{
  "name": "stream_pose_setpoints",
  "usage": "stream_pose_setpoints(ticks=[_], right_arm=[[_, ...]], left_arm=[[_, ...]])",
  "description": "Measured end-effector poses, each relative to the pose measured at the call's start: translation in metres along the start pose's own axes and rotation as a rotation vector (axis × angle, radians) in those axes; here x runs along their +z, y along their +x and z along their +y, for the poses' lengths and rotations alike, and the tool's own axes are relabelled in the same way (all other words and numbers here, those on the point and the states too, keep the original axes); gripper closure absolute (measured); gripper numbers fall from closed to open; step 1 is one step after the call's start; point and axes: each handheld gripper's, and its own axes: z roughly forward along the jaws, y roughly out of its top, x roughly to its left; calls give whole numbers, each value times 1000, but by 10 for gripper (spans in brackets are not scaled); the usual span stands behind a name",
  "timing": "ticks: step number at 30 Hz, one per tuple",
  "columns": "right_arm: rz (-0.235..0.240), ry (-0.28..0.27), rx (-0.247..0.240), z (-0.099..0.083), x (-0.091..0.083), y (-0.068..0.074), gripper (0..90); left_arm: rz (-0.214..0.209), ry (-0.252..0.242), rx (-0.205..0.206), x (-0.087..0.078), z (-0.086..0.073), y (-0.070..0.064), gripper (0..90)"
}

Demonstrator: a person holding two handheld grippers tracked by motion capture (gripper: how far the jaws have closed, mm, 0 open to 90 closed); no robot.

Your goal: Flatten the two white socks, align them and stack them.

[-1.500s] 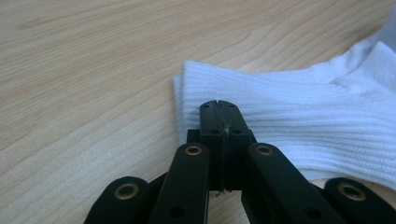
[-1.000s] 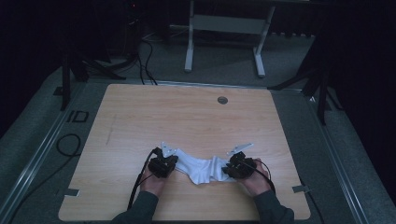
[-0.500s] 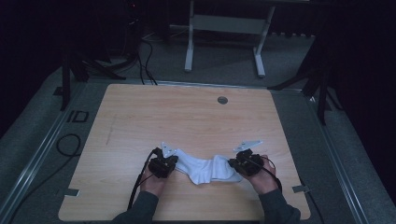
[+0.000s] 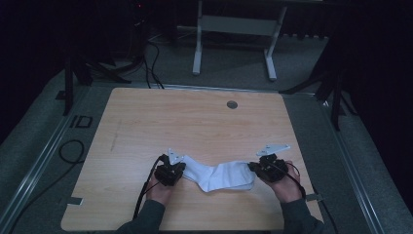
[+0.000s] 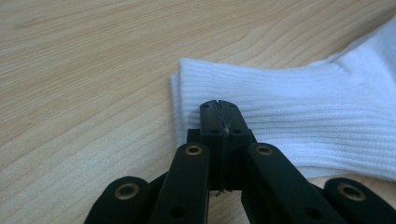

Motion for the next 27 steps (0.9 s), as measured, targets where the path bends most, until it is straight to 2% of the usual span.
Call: stream_pose_setpoints(ticks=[8,17,27], right_arm=[[9,14,27,-6,-2,-7,876],[24,90,68,-21,27,-17,871],[8,112,111,-30,42,-28,861]], left_arm=[[0,0,-1,0,0,0,898],[1,2,-2,0,0,0,898],[1,4,-4,-1,0,0,898]])
